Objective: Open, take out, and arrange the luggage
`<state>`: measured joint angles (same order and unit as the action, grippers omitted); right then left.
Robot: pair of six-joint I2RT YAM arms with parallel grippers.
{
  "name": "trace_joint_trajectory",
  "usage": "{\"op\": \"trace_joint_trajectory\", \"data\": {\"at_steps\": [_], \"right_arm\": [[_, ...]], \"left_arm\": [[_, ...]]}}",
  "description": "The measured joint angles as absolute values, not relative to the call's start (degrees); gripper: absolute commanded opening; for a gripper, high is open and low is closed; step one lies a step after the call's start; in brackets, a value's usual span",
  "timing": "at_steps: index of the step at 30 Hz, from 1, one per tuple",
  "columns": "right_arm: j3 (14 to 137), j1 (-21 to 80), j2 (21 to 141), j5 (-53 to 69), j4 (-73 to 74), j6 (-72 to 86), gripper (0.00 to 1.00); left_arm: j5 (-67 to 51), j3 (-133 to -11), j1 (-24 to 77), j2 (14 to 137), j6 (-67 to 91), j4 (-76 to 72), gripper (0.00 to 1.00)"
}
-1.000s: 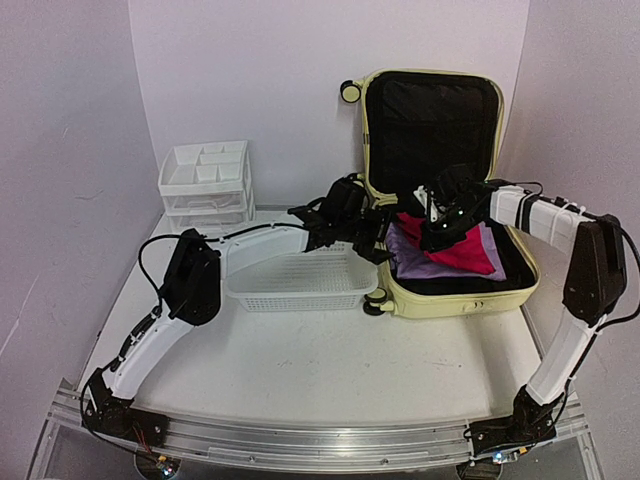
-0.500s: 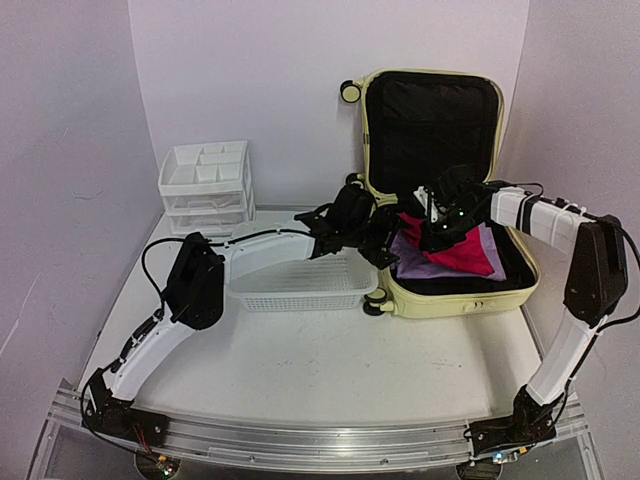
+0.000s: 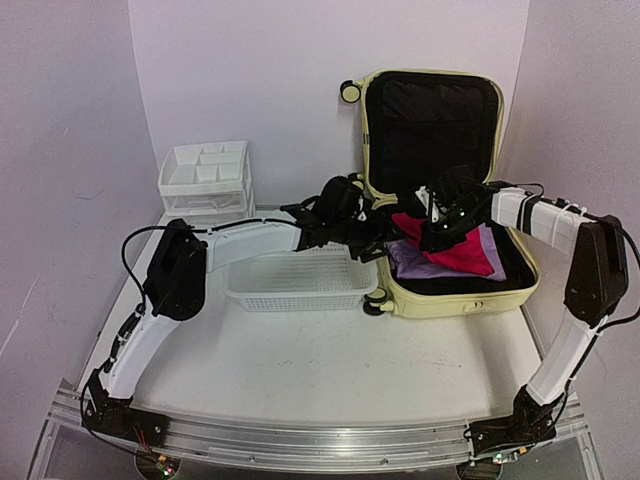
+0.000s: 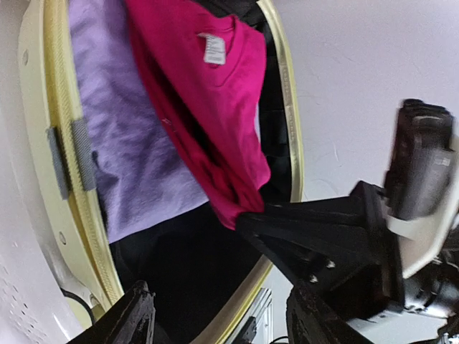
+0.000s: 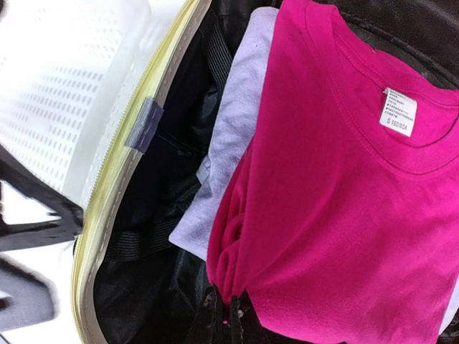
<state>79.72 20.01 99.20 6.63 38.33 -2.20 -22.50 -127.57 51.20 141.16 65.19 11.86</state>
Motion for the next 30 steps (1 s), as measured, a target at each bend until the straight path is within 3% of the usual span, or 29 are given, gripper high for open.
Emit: {"op": "trace_joint_trajectory", "data": {"at_steps": [5, 19, 30], "right_arm": [[79.72, 19.57, 99.18, 8.03, 38.33, -1.93, 0.00], [77.91, 19.31, 95.37, 15.07, 38.24, -4.08, 0.00], [75.61, 19.29, 94.72, 19.00, 36.93, -3.81, 0.00]], "left_arm": [[-24.84, -131.33, 50.72, 141.45, 67.33, 12.21, 0.71], [-26.83, -136.77, 50.70, 149.40, 97.93, 8.58, 0.78], [-23.97, -138.80, 50.96, 151.04, 105.06, 7.44, 0.80]]}}
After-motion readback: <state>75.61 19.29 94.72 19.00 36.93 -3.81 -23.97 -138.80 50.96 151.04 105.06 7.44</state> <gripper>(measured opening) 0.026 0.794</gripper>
